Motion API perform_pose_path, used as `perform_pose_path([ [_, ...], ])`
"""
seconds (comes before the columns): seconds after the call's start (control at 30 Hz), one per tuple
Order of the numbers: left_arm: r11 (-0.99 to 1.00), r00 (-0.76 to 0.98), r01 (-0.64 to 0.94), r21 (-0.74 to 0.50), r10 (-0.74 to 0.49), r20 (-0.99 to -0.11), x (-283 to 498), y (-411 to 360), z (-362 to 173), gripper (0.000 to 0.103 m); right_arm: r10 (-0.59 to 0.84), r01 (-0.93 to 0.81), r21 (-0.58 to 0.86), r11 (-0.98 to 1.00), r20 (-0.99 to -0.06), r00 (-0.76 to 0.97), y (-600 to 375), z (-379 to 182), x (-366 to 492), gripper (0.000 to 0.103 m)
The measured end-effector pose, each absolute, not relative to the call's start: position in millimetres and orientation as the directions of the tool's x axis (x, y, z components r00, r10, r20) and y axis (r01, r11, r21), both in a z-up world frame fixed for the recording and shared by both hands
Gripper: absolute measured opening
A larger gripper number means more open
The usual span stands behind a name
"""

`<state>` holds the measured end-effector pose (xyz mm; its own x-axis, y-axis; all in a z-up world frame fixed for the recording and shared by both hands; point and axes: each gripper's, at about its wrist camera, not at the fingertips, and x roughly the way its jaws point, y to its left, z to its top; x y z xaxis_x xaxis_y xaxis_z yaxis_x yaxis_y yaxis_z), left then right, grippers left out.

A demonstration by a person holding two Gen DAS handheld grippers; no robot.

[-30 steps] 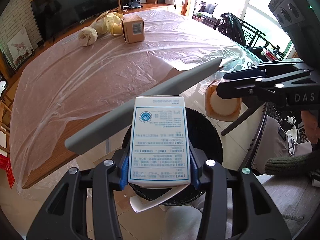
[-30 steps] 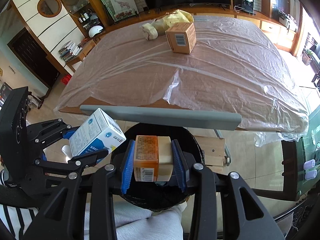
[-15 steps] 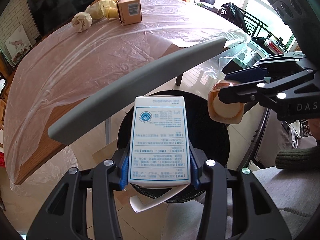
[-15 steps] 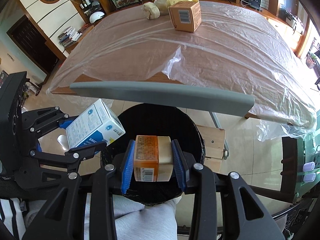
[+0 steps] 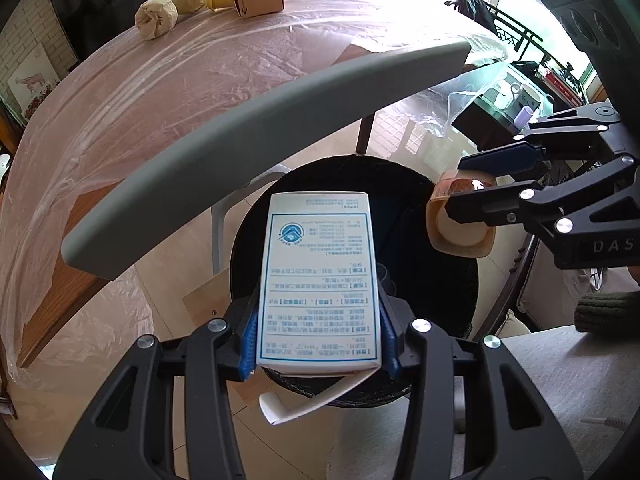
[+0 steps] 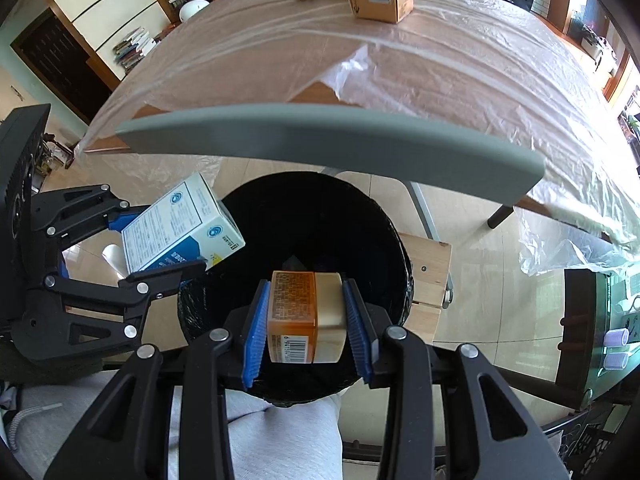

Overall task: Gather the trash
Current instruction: 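Hold the white carton and tan jar above the black bin opening, then open both grippers to drop the carton and jar into the bin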

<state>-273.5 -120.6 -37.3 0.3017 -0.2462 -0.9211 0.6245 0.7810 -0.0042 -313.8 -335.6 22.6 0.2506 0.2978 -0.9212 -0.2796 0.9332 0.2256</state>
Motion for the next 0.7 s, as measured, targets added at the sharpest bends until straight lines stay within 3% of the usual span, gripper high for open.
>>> perform_pose_path([
  [0.7,0.797,0.272,0.604,0.01,-0.194,-0.942,-265,-125,-66,0.047,0.241,-0.283,0.173,0.944,-0.943,0.23,-324,-6,-304,0.036],
])
